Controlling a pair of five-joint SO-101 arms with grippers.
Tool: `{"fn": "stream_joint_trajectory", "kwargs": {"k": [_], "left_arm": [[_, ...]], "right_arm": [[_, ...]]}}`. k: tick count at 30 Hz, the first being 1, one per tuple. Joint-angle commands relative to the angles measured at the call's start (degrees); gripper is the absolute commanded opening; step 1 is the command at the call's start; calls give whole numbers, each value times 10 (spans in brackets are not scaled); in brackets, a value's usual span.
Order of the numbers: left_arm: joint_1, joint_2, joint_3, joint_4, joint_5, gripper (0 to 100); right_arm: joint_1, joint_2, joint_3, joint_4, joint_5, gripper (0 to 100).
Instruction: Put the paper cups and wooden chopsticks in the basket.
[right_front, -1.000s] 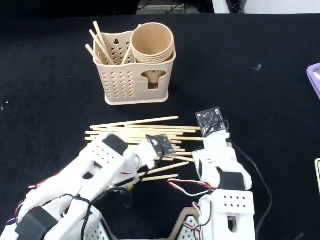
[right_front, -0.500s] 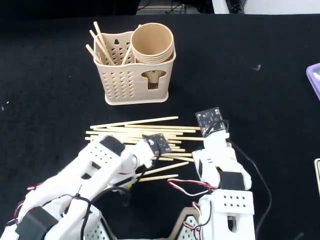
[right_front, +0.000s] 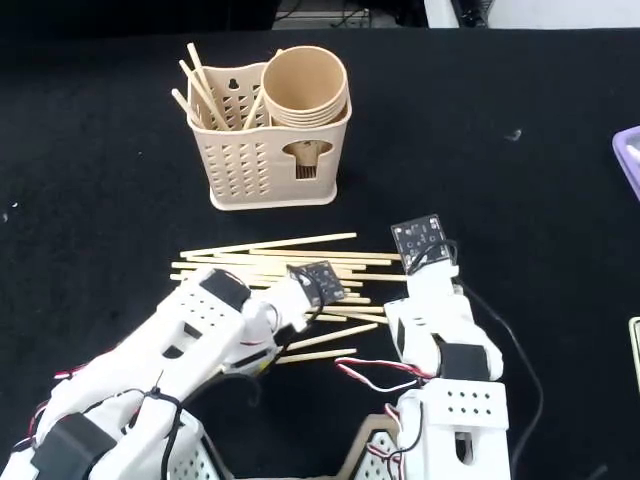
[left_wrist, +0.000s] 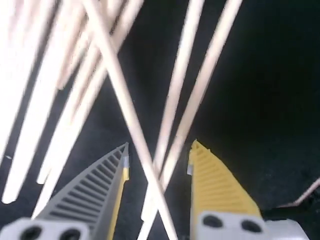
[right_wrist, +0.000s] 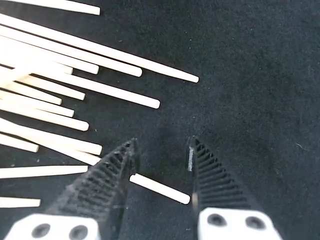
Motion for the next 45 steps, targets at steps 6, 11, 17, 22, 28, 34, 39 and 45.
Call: {"fn": "stream_joint_trajectory", "kwargs": {"k": [6, 11, 17, 22, 28, 34, 39, 45], "left_arm": [[-1, -9, 12, -2, 6, 29], [0, -9, -37, 70, 5, 30], [-6, -9, -123, 173, -13, 30], [-7, -9, -181, 237, -40, 30], [-7, -9, -229, 240, -33, 30], [-7, -13, -227, 199, 14, 30], [-7, -43, -218, 146, 44, 30], [-7, -146, -253, 91, 132, 30]], "right_arm": [[8, -8, -3, -11, -1, 155], [5, -8, -2, -11, -1, 155], [6, -8, -2, -11, -1, 155], [7, -8, -2, -12, -1, 155], [20, -8, -5, -12, -5, 155], [149, -8, -15, -66, -95, 80], [214, -8, -23, -75, -142, 8], [214, -8, -8, -107, -144, 12]]}}
